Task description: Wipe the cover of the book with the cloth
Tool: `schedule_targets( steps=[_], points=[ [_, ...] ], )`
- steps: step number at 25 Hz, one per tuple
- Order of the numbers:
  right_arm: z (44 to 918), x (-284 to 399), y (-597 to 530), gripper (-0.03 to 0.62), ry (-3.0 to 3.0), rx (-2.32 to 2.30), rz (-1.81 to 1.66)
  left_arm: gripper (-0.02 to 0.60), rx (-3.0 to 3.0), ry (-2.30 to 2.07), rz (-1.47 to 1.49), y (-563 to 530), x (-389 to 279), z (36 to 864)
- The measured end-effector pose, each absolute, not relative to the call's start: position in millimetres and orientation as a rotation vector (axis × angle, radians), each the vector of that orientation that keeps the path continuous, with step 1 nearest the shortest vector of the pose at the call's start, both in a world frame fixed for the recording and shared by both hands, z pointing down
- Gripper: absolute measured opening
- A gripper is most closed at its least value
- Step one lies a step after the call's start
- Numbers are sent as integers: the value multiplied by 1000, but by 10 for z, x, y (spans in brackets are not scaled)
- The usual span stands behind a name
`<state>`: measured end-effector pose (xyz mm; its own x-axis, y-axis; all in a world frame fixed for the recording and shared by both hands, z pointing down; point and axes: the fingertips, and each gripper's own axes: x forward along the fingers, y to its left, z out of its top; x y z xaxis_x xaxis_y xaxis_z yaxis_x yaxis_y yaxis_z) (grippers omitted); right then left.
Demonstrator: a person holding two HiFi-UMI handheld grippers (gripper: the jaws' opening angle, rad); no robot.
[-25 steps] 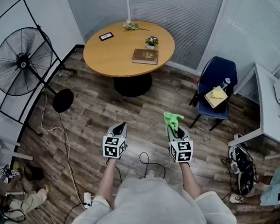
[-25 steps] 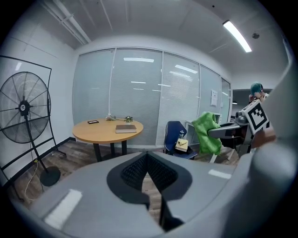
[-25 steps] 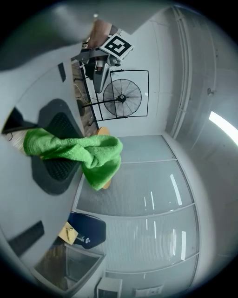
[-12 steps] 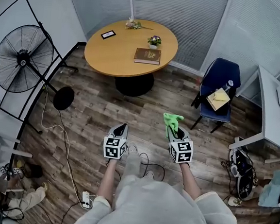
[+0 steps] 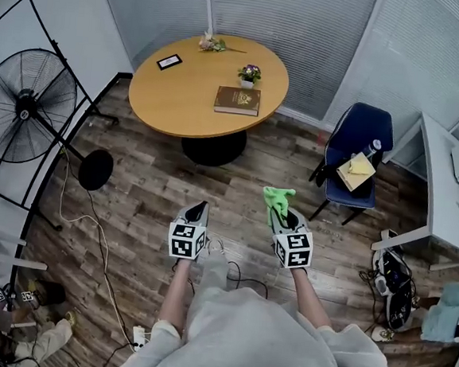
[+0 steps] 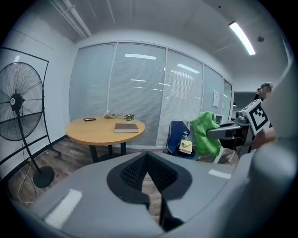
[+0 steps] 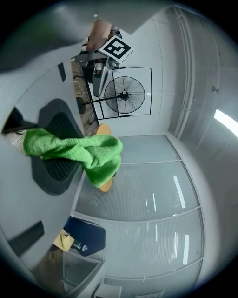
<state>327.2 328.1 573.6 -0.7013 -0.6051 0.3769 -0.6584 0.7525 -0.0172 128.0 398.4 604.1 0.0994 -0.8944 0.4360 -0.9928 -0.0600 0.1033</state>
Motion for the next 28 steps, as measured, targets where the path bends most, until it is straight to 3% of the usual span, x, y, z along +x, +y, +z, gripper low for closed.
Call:
schedule_targets(
  steps=[28],
  points=[
    [5663,1387,1382,98,-2518,1045,228,9,2086,-1718,342,1856,-573,6039]
  ],
)
